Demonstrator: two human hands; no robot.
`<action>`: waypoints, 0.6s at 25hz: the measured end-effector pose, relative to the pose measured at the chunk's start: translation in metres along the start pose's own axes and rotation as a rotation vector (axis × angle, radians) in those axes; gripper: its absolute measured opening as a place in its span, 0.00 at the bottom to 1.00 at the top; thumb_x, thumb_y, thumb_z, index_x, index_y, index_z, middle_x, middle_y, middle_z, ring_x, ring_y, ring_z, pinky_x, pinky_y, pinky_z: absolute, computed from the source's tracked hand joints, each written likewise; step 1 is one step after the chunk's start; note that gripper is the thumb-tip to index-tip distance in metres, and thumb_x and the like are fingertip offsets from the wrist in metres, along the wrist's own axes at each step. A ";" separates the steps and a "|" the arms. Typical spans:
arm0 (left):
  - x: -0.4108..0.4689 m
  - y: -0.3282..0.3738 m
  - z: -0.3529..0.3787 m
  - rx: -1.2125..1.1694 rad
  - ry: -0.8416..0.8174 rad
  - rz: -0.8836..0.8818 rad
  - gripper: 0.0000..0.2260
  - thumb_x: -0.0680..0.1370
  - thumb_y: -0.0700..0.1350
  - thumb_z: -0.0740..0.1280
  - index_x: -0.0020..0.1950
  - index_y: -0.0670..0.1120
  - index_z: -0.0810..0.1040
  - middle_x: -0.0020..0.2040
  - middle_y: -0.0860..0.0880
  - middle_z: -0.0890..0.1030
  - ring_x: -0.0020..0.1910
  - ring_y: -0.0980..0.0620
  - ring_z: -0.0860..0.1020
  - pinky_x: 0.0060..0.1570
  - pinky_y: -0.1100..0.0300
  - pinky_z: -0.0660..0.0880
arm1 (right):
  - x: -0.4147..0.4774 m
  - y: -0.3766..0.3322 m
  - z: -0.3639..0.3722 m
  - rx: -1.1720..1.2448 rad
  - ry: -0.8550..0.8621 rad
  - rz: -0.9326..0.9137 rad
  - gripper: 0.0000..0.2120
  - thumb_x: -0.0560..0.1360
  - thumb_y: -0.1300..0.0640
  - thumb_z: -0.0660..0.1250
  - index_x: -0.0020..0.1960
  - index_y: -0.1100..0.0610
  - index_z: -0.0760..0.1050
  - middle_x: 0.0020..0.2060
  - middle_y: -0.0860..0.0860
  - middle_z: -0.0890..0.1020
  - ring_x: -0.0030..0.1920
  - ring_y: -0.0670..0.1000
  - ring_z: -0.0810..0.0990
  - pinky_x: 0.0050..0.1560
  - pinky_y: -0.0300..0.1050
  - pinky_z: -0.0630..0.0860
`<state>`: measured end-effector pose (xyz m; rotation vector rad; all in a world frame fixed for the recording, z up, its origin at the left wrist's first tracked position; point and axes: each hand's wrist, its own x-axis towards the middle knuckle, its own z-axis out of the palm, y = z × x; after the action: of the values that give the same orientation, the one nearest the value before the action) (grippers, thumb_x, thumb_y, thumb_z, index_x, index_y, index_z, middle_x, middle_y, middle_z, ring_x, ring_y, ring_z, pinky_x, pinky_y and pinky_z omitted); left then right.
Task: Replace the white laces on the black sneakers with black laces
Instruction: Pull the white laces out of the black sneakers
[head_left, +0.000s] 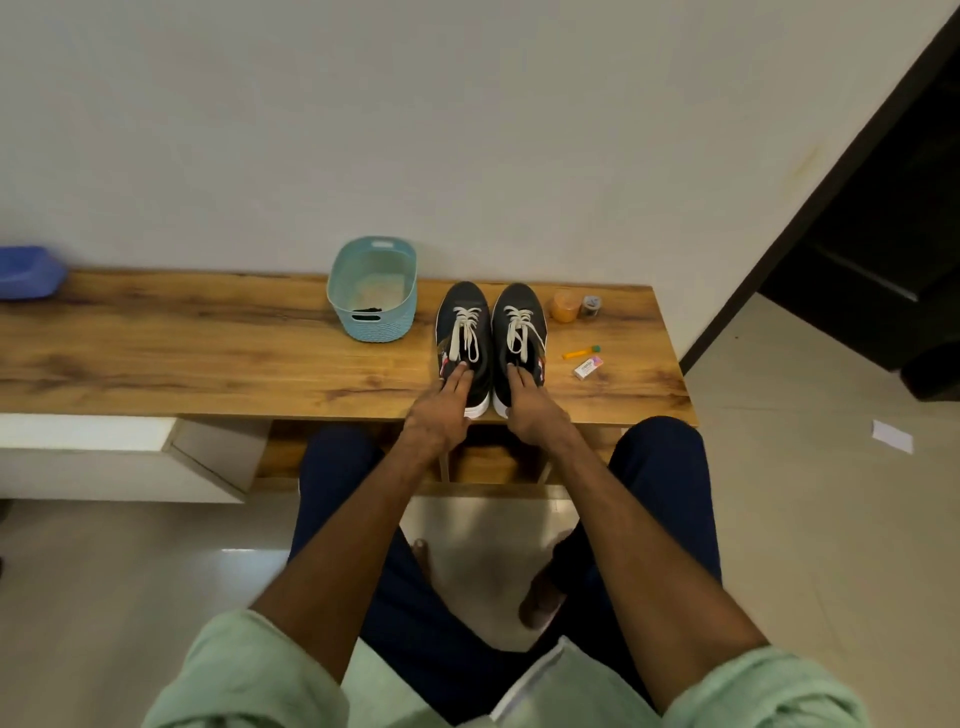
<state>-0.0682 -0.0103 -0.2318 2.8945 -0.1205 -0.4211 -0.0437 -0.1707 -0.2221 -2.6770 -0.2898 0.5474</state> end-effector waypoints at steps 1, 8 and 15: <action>0.001 0.000 -0.001 0.007 -0.014 0.006 0.37 0.80 0.45 0.65 0.81 0.46 0.45 0.82 0.50 0.45 0.80 0.46 0.52 0.76 0.47 0.60 | 0.000 0.000 -0.001 -0.006 -0.020 0.001 0.38 0.79 0.64 0.61 0.81 0.58 0.43 0.81 0.53 0.48 0.78 0.59 0.58 0.76 0.55 0.61; 0.003 -0.001 -0.002 -0.046 -0.066 0.029 0.42 0.78 0.42 0.68 0.81 0.46 0.43 0.81 0.50 0.42 0.80 0.47 0.47 0.78 0.51 0.53 | 0.002 0.012 0.005 -0.003 -0.025 -0.036 0.43 0.77 0.66 0.63 0.81 0.54 0.40 0.81 0.49 0.44 0.75 0.58 0.63 0.72 0.56 0.67; -0.004 0.009 -0.017 -0.014 -0.143 -0.011 0.42 0.78 0.44 0.68 0.81 0.48 0.42 0.81 0.52 0.41 0.80 0.48 0.50 0.76 0.48 0.59 | -0.007 0.025 0.005 0.051 0.006 -0.123 0.47 0.72 0.71 0.65 0.82 0.54 0.42 0.81 0.48 0.46 0.74 0.56 0.65 0.69 0.53 0.70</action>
<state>-0.0677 -0.0151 -0.2132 2.8509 -0.1240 -0.6276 -0.0491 -0.1938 -0.2339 -2.5908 -0.4300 0.5016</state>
